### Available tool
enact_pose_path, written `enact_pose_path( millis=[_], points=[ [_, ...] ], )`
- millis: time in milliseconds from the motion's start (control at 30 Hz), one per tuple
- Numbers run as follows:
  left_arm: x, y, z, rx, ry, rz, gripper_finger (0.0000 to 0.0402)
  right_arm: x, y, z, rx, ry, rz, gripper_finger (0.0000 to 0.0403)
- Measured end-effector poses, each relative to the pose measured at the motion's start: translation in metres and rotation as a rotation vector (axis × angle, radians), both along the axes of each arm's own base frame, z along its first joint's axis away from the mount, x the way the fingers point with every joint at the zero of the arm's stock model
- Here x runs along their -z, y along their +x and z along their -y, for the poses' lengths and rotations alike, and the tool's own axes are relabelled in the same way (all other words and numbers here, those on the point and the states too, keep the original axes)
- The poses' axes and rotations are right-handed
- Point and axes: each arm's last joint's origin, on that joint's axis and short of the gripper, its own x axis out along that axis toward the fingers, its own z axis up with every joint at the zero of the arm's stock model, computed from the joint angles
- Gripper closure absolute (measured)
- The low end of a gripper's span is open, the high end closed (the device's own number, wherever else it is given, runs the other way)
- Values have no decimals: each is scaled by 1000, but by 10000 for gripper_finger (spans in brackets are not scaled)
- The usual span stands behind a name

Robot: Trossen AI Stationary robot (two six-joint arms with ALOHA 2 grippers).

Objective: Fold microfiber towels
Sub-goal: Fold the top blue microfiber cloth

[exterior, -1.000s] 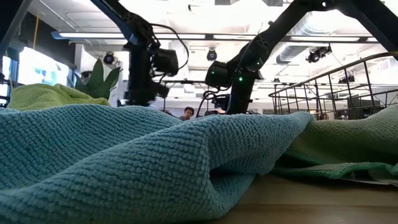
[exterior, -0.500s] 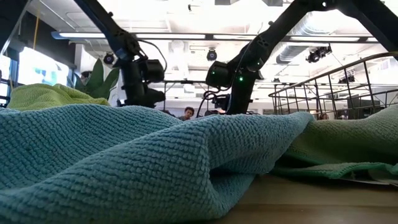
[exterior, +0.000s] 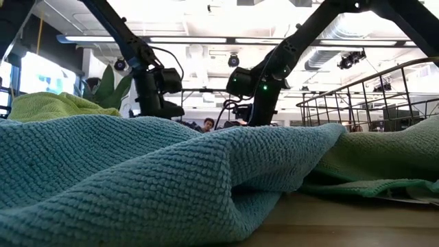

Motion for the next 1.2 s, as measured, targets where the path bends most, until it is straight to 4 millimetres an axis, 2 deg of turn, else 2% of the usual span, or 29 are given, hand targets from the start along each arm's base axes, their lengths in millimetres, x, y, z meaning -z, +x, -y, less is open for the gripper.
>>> enact_pose_path(
  millis=[233, 700, 1200],
  points=[
    [5, -1, -1, -39, 15, -54, 275, 0, 0, 0, 0, 0, -1, 265],
    [9, -1, 2, -97, -42, -53, 275, 0, 0, 0, 1, -1, 0, 265],
    [9, 13, 14, -92, -89, -4, 279, 0, 1, 0, -7, -9, 4, 265]
  ],
)
